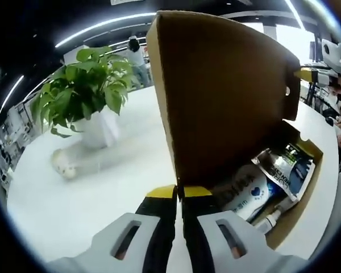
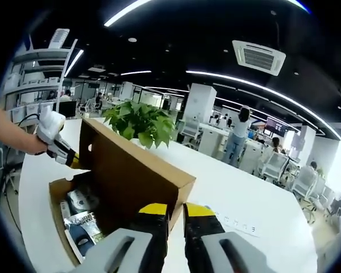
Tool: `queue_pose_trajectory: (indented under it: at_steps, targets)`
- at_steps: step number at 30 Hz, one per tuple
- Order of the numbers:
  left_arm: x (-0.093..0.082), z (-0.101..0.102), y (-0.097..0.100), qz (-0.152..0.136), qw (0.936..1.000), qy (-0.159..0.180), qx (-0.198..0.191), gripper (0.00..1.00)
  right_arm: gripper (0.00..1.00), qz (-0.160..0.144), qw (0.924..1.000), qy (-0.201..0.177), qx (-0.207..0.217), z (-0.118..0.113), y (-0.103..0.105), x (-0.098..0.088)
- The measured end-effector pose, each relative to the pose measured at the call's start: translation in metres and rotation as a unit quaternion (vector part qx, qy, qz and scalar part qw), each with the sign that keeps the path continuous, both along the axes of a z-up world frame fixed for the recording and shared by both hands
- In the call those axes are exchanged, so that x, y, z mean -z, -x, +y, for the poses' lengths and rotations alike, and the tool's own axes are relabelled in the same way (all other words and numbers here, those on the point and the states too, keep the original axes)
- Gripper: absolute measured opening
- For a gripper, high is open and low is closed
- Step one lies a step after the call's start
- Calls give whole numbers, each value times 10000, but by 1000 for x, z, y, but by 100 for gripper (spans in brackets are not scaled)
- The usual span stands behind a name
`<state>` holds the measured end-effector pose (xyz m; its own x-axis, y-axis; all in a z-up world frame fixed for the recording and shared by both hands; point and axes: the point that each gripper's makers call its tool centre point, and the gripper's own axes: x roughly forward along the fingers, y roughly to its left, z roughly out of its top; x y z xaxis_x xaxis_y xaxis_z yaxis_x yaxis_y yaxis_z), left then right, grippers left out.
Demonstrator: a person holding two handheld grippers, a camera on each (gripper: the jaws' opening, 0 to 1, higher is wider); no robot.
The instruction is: Operate the shoe box by opening the lid, removing the specified soft item, and placing it in the target area until the item is outside and the box remains undamaged.
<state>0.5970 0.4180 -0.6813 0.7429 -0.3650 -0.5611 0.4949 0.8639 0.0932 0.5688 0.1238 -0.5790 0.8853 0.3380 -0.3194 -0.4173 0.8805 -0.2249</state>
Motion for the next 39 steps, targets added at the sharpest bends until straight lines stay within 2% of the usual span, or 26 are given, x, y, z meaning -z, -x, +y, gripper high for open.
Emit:
queue_pose_trajectory:
  at_steps: [7, 17, 24, 32, 39]
  targets:
    - [0, 0, -1, 52, 10000, -6, -6, 1, 6, 17, 10000, -4, 13, -2, -1, 2]
    - [1, -1, -3, 95, 10000, 7, -22, 1, 8, 148, 9999, -22, 32, -3, 3, 15]
    - [2, 0, -4, 126, 9999, 23, -27, 1, 8, 312, 9995, -32, 45, -2, 9, 34]
    - [2, 0, -4, 167, 9999, -21, -7, 1, 7, 638, 9980, 38, 34, 0, 19, 64]
    - [1, -1, -2, 202, 9998, -51, -2, 1, 4, 844, 9964, 53, 107, -1, 21, 84]
